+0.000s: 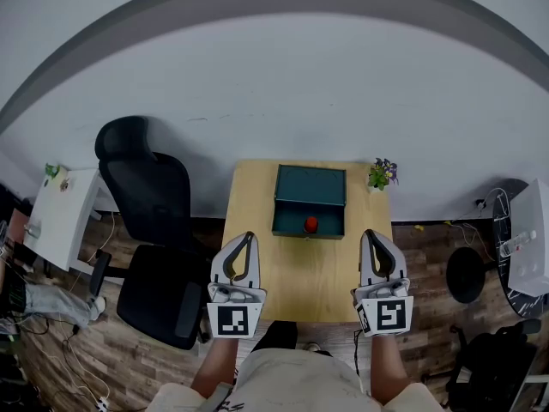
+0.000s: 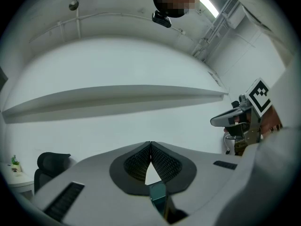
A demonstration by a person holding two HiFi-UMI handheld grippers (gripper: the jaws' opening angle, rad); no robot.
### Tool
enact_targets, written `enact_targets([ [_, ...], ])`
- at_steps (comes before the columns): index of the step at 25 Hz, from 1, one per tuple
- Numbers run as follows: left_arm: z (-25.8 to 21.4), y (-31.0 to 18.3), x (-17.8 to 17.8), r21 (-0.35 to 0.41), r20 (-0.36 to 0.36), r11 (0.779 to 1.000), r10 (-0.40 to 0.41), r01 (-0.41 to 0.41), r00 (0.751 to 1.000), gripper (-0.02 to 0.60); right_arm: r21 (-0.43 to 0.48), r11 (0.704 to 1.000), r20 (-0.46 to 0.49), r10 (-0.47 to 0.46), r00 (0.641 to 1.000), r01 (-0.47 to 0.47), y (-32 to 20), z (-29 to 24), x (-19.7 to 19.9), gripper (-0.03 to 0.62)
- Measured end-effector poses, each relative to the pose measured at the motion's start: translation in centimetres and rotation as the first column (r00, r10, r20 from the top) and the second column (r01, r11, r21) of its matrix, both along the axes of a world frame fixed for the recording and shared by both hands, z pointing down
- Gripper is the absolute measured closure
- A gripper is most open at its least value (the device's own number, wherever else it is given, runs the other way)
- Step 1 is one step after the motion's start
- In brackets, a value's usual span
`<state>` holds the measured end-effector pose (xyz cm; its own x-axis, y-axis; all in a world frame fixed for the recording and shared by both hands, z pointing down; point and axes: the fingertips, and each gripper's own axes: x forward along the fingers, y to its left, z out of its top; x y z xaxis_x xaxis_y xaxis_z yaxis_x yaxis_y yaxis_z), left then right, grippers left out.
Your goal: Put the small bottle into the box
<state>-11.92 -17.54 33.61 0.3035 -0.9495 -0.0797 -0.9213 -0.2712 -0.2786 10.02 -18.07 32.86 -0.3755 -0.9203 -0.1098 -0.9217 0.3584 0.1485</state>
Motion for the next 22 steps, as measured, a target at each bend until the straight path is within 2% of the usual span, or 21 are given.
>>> enact_targets([
  [9, -0.4, -0.1, -0.1, 0.012, -0.012, 1.000, -0.011, 0.011, 1.000, 0.574, -0.010, 1.000, -0.002, 0.017, 1.000, -0.018, -0.5, 0.1, 1.3, 0.577],
  [18, -0.2, -0.1, -0.2, 0.005, 0.011, 1.000, -0.017, 0.017, 1.000, 0.574, -0.023, 1.000, -0.007, 0.010, 1.000, -0.010, -0.7, 0.6, 1.3, 0.577],
  [22, -0.2, 0.0, -0.3, -0.004, -0.014, 1.000, -0.026, 0.026, 1.000, 0.574, -0.017, 1.000, -0.008, 0.003, 1.000, -0.003, -0.8, 0.4, 1.0, 0.577],
])
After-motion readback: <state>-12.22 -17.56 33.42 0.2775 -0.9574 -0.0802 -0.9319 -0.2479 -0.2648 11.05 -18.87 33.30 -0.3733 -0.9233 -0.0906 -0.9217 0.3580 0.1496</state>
